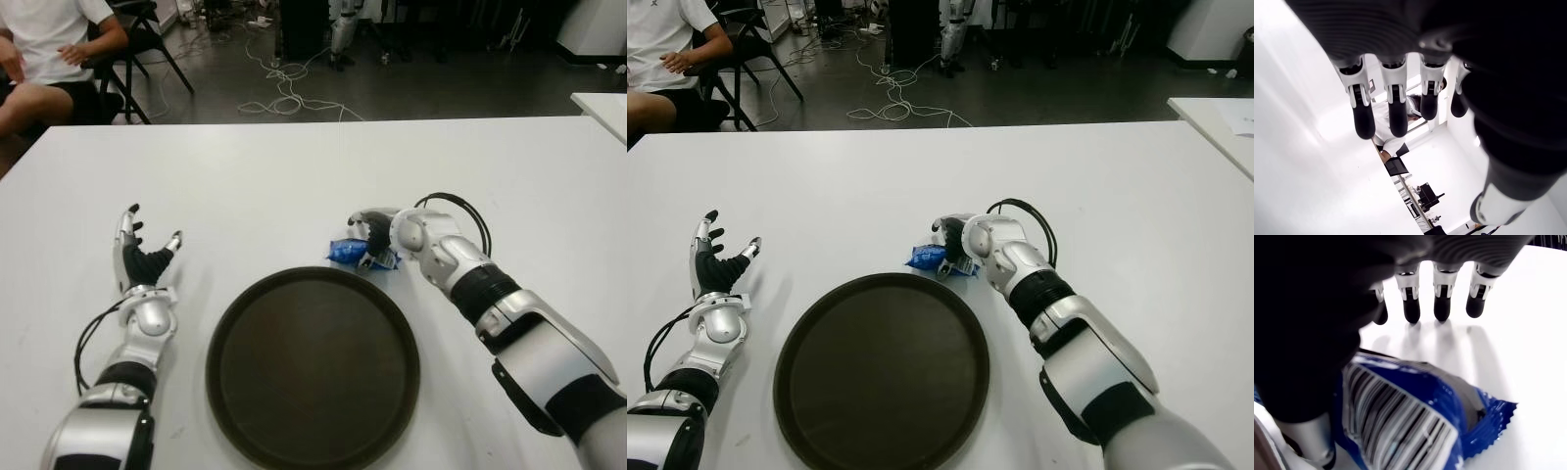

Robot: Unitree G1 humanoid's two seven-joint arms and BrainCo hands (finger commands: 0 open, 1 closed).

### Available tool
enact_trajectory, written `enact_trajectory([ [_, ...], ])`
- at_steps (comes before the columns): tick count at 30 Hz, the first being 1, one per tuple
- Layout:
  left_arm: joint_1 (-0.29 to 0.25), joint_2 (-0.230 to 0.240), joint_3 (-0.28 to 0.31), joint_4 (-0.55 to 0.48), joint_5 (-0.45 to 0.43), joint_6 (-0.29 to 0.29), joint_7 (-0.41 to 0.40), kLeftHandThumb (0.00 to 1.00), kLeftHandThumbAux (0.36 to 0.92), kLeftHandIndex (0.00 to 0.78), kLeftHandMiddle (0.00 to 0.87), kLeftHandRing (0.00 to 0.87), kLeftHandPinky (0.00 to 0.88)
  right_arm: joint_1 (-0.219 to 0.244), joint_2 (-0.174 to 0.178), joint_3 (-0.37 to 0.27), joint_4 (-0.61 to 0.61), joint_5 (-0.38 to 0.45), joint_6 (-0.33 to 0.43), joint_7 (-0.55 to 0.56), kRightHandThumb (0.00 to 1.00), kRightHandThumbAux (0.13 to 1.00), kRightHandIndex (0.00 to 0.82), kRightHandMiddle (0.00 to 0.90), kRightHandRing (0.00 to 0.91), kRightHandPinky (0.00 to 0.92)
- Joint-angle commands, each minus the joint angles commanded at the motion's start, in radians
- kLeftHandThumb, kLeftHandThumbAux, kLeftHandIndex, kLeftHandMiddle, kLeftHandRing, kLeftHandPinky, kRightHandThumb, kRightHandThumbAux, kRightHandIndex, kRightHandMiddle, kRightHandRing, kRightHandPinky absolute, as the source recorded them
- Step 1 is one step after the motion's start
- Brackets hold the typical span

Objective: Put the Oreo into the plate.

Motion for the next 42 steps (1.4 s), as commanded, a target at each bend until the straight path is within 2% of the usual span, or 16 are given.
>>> enact_trajectory([
  [12,0.001,0.002,-0.003,0.0,0.003,-0.002,-0.001,0.251,0.776,0.114,0.113,0.143,0.219,-0.001,-0.002,0.029,0.006,-0.012,0.023,0.016,0.0,0.79,0.085,0.115,0.084,0.0],
  [22,0.001,0.001,-0.004,-0.003,0.005,-0.007,0.002,0.285,0.782,0.114,0.118,0.161,0.273,0.005,-0.008,0.031,-0.006,-0.007,0.019,0.015,0.0,0.792,0.085,0.107,0.078,0.0],
  [33,-0.001,0.0,-0.001,-0.001,0.003,0.001,0.006,0.249,0.783,0.113,0.114,0.143,0.22,0.016,-0.005,0.009,-0.021,0.004,0.055,0.005,0.0,0.777,0.08,0.098,0.07,0.0],
  [42,-0.002,0.002,-0.004,0.002,0.007,0.006,0.008,0.245,0.777,0.111,0.112,0.148,0.235,0.01,-0.005,0.008,-0.002,0.004,0.036,0.0,0.0,0.783,0.085,0.106,0.081,0.0],
])
